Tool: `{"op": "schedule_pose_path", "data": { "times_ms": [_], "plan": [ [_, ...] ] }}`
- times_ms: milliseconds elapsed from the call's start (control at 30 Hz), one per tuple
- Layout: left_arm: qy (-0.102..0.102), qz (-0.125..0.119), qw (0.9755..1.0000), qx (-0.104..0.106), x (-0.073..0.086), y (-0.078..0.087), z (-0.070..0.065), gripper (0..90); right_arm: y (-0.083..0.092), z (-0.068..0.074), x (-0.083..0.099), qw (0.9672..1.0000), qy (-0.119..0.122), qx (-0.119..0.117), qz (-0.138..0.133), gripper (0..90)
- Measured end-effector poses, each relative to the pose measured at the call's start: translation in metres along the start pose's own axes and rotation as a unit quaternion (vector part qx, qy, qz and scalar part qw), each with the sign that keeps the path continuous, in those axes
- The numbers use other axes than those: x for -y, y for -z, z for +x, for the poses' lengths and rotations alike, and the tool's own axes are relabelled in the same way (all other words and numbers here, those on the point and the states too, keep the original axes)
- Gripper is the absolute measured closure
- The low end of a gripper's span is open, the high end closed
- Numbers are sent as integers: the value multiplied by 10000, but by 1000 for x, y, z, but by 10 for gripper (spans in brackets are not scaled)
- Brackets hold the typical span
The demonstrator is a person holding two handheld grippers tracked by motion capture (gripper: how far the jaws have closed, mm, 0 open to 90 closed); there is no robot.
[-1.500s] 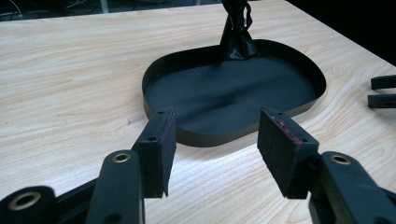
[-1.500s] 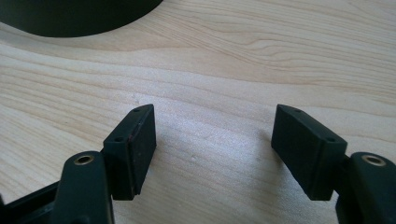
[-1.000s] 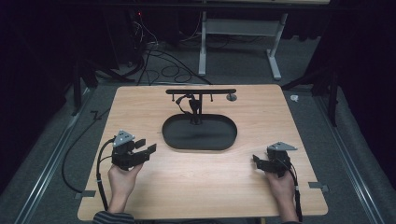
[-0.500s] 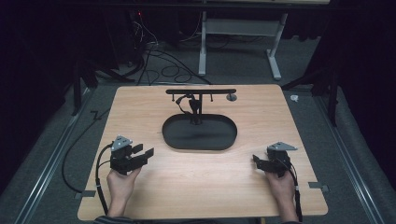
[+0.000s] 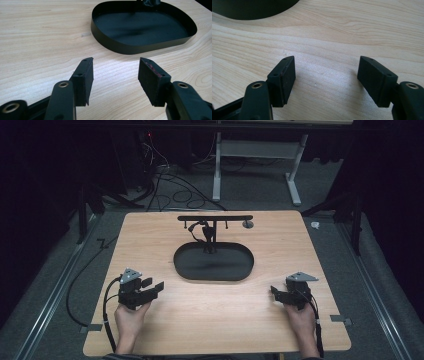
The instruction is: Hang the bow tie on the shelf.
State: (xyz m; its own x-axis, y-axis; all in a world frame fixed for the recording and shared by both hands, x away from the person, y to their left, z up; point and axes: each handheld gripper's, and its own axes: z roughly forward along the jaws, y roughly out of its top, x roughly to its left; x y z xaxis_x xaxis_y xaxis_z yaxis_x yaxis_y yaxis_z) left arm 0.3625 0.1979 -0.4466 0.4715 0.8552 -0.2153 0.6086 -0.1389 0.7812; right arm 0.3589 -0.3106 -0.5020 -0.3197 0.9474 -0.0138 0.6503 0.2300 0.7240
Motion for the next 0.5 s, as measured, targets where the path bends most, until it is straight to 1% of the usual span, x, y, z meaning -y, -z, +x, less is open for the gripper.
{"op": "schedule_pose_path", "data": {
  "times_ms": [100,233,267,333,400,433,467,500],
  "plan": [
    [30,12,10000,4,2,-1,1,465,0,0,0,10000,12,-5,1,320],
    [28,66,10000,-57,4,-3,1,465,0,0,0,10000,12,-5,1,320],
    [12,81,9999,-80,4,-4,1,464,0,0,0,10000,11,-5,0,320],
    [-76,136,9996,-233,6,-6,0,462,0,0,0,10000,11,-5,1,320],
    [-105,170,9995,-234,7,-6,0,461,0,0,0,10000,13,-5,1,320],
    [-134,207,9993,-298,9,-8,0,459,0,0,0,10000,4,-5,4,320],
    [-134,207,9993,-298,9,-8,0,458,0,0,0,10000,4,-5,4,320],
    [-123,237,9991,-342,10,-11,0,457,0,0,0,10000,13,-8,1,320]
  ]
}}
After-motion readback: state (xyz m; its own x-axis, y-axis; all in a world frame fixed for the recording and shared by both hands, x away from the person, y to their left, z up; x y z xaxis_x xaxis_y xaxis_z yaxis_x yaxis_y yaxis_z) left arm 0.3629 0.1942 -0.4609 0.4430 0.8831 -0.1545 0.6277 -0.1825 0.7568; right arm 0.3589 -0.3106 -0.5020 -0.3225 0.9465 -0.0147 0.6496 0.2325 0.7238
